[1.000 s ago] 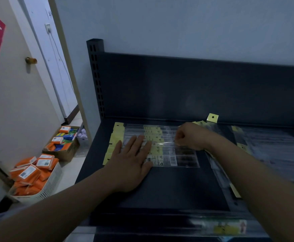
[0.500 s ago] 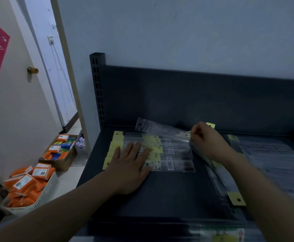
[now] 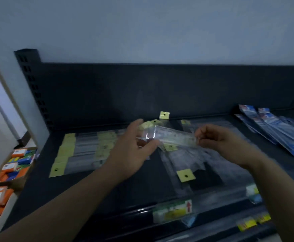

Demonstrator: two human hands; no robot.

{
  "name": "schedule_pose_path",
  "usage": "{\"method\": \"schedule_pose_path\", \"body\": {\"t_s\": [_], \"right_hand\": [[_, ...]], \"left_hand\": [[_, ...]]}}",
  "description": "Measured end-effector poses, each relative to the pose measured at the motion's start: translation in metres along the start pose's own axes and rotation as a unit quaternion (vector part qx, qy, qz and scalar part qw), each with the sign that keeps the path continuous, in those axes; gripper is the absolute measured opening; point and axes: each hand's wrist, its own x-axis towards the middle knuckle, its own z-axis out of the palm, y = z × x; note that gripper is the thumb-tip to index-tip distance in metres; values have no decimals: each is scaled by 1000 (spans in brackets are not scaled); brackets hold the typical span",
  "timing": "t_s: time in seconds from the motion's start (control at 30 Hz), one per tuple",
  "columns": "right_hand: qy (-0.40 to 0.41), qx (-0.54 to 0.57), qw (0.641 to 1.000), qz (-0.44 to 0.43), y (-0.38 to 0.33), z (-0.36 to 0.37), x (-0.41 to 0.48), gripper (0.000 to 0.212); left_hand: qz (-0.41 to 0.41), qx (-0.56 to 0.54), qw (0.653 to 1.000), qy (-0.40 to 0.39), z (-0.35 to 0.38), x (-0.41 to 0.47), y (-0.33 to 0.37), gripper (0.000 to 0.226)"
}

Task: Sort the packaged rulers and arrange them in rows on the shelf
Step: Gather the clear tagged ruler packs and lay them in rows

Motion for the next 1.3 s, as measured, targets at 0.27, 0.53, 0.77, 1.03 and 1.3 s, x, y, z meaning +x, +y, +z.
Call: {"method": "schedule_pose_path", "body": {"t_s": [0.27, 0.53, 0.77, 1.03, 1.3], "right_hand": [[-30, -37, 997, 61, 56, -118, -59, 19], [-101, -92, 987, 90, 119, -167, -64, 18], [-65, -158, 984, 49, 136, -164, -58, 21], [-46, -288, 956, -13, 140, -163, -58, 28], [-41, -219, 973, -59, 93, -98, -35, 37]], "left_hand": [[-1, -1, 999, -49, 126, 8, 44, 19], [-25, 136, 989, -49, 209, -1, 59, 8], [-58, 224, 973, -3, 230, -1, 65, 16], [-81, 283, 956, 1, 223, -10, 69, 44], [-158, 307, 929, 132, 142, -11, 60, 43]]}}
